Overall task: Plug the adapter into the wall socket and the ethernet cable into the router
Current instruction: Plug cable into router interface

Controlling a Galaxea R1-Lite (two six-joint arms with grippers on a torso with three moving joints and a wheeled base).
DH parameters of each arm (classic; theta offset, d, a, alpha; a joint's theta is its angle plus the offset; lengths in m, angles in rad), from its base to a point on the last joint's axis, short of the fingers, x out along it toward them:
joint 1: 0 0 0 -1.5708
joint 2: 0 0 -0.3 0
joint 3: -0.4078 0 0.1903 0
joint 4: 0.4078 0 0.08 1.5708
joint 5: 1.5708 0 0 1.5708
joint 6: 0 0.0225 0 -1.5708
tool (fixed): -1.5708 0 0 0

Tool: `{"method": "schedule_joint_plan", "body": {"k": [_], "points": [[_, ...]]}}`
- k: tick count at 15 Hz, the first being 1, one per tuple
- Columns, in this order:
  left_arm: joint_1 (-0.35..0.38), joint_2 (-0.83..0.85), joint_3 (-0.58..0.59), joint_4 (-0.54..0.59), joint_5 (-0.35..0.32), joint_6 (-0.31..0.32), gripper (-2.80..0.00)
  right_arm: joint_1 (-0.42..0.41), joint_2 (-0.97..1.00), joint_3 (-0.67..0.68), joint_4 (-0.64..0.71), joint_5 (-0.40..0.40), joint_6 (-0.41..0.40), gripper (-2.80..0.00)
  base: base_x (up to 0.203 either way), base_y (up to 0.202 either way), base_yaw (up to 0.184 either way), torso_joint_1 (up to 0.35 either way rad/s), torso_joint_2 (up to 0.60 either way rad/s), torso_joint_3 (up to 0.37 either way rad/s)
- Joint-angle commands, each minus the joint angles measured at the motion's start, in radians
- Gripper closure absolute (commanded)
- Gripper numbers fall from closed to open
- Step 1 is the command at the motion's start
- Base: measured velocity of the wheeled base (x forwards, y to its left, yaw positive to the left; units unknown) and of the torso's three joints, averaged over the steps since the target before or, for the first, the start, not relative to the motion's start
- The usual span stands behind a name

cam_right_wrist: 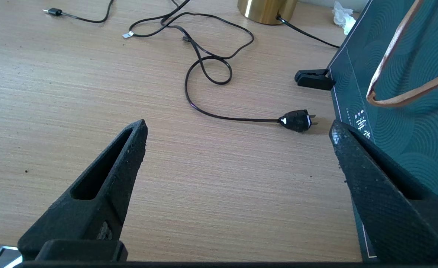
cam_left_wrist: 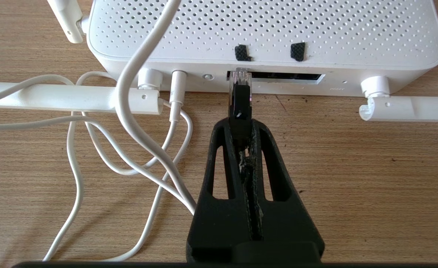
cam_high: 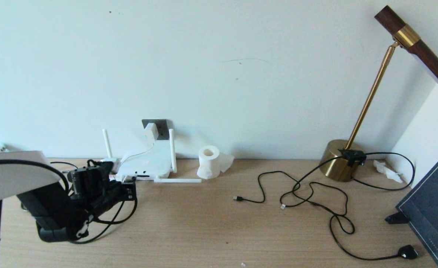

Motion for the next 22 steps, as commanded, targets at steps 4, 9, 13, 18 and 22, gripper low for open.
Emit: {"method": "schedule_joint_plan", "body": {"k": [4, 9, 13, 18, 22], "points": [[0.000, 0.012, -0.001, -0.008, 0.000, 0.001, 0.00, 0.000, 0.002, 0.000, 0.002, 0.000, -0.002, -2.80, 0.000, 0.000, 0.000, 0.000, 0.00, 0.000], [0.000, 0.012, 0.001, -0.008, 0.000, 0.001, 0.00, 0.000, 0.002, 0.000, 0.002, 0.000, -0.001, -2.80, 0.000, 0.000, 0.000, 0.000, 0.00, 0.000], [-0.001, 0.012, 0.001, -0.008, 0.000, 0.001, 0.00, 0.000, 0.000, 0.000, 0.002, 0.000, -0.001, -2.80, 0.000, 0.000, 0.000, 0.000, 0.00, 0.000], [0.000, 0.004, -0.002, -0.008, 0.000, 0.001, 0.00, 0.000, 0.002, 0.000, 0.002, 0.000, -0.002, -2.80, 0.000, 0.000, 0.000, 0.000, 0.00, 0.000], [0.000, 0.004, -0.018, -0.008, 0.001, 0.001, 0.00, 0.000, 0.002, 0.000, 0.002, 0.000, -0.002, -2.80, 0.000, 0.000, 0.000, 0.000, 0.00, 0.000]]}}
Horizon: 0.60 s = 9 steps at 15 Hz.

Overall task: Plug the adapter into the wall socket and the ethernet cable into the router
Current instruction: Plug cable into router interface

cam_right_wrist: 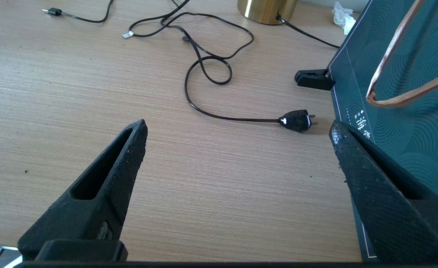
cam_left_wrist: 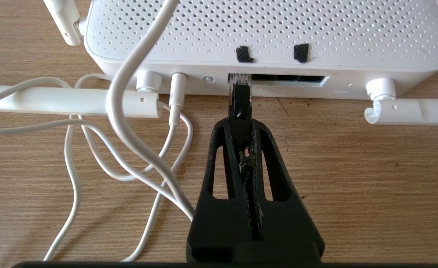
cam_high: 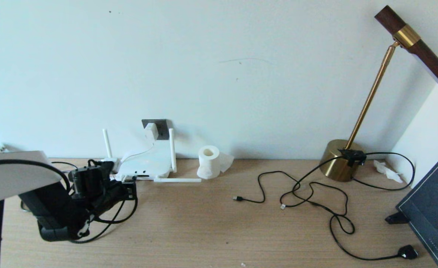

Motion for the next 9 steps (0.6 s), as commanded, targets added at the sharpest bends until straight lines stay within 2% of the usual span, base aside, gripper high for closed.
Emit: {"method": "schedule_joint_plan", "body": {"k": [1, 9], "points": [[0.000, -0.003, -0.008, -0.009, 0.001, 0.001, 0.00, 0.000, 0.002, 0.000, 0.002, 0.000, -0.001, -2.80, 0.000, 0.000, 0.000, 0.000, 0.00, 0.000], [0.003, 0.006, -0.008, -0.009, -0.001, 0.001, 0.00, 0.000, 0.000, 0.000, 0.002, 0.000, 0.000, -2.80, 0.000, 0.000, 0.000, 0.000, 0.00, 0.000]]}}
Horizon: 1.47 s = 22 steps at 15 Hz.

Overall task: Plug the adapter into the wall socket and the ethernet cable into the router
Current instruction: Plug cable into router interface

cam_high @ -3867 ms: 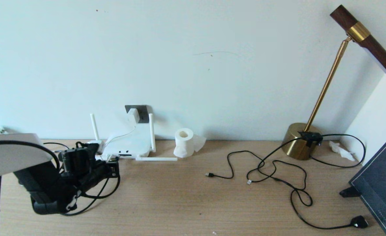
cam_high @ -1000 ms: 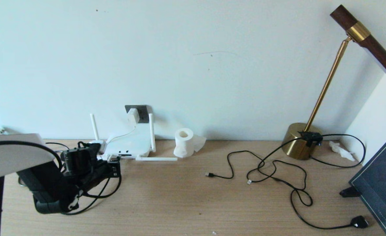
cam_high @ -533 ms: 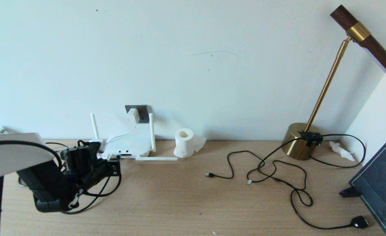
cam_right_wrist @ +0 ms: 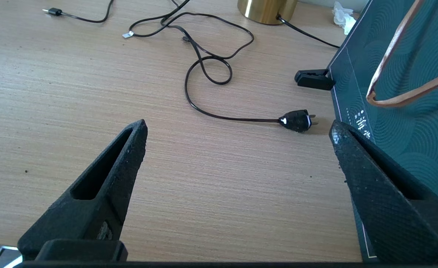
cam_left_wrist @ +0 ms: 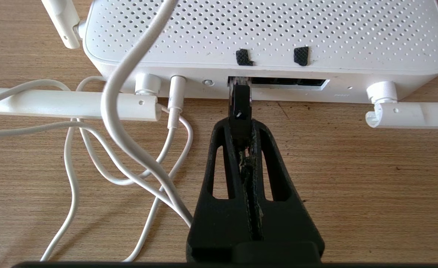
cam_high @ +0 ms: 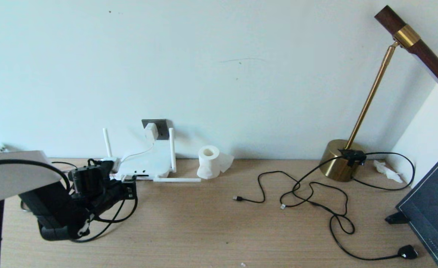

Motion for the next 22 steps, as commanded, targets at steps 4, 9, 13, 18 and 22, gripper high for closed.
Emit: {"method": "schedule_joint_plan", "body": {"k": [4, 9, 13, 18, 22], "points": [[-0.001, 0.006, -0.009, -0.005, 0.000, 0.001, 0.00, 0.000, 0.002, 0.000, 0.002, 0.001, -0.002, -2.80, 0.000, 0.000, 0.000, 0.000, 0.00, 0.000], [-0.002, 0.009, -0.036, 0.001, 0.001, 0.001, 0.00, 0.000, 0.002, 0.000, 0.002, 0.001, -0.002, -2.80, 0.000, 0.000, 0.000, 0.000, 0.00, 0.000], [-0.006, 0.020, -0.043, 0.002, 0.001, 0.001, 0.00, 0.000, 0.000, 0.000, 0.002, 0.001, -0.001, -2.80, 0.000, 0.000, 0.000, 0.000, 0.00, 0.000], [-0.006, 0.023, -0.050, 0.002, 0.001, 0.001, 0.00, 0.000, 0.002, 0.000, 0.002, 0.001, -0.001, -2.80, 0.000, 0.000, 0.000, 0.000, 0.00, 0.000], [-0.006, 0.032, -0.064, 0.002, 0.001, 0.001, 0.00, 0.000, 0.002, 0.000, 0.002, 0.001, -0.001, -2.80, 0.000, 0.000, 0.000, 0.000, 0.00, 0.000]]}}
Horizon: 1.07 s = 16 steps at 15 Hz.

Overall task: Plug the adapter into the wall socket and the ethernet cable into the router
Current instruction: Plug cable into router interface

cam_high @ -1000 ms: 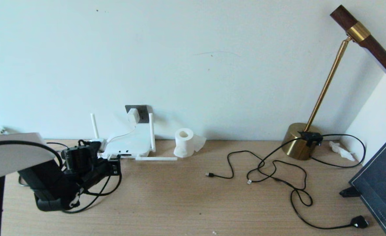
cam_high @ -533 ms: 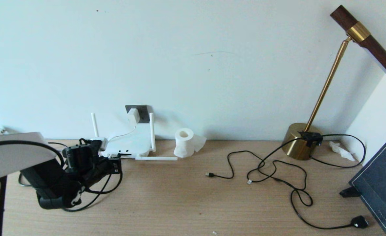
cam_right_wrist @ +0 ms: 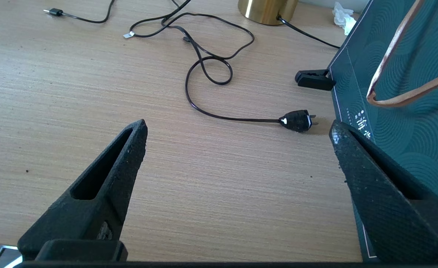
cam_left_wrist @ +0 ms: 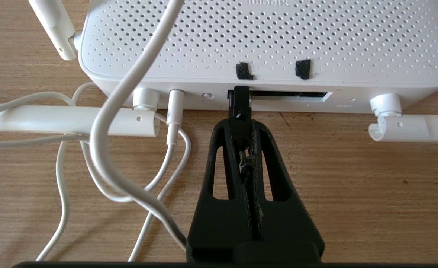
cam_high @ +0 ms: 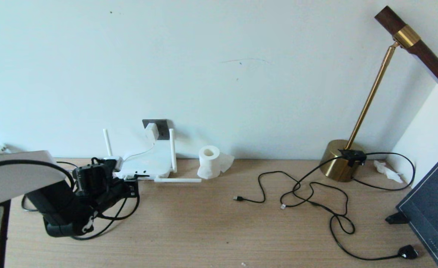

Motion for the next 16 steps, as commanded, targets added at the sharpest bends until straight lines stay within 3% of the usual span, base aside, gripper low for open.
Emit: {"method": "schedule_joint_plan", "body": {"k": [1, 8, 9, 16], "points": [[0.000, 0.006, -0.009, -0.008, 0.001, 0.000, 0.00, 0.000, 0.002, 0.000, 0.002, 0.000, -0.002, -2.80, 0.000, 0.000, 0.000, 0.000, 0.00, 0.000], [0.000, 0.011, 0.005, -0.010, 0.003, 0.000, 0.00, 0.000, 0.002, 0.000, 0.002, 0.000, -0.001, -2.80, 0.000, 0.000, 0.000, 0.000, 0.00, 0.000], [0.000, 0.003, 0.006, -0.011, 0.002, 0.000, -2.80, 0.000, 0.001, 0.000, 0.002, 0.000, -0.002, -2.80, 0.000, 0.000, 0.000, 0.000, 0.00, 0.000], [0.002, -0.038, 0.050, -0.020, -0.002, -0.003, -2.80, 0.000, 0.002, 0.000, 0.002, 0.000, -0.001, -2.80, 0.000, 0.000, 0.000, 0.000, 0.00, 0.000]]}}
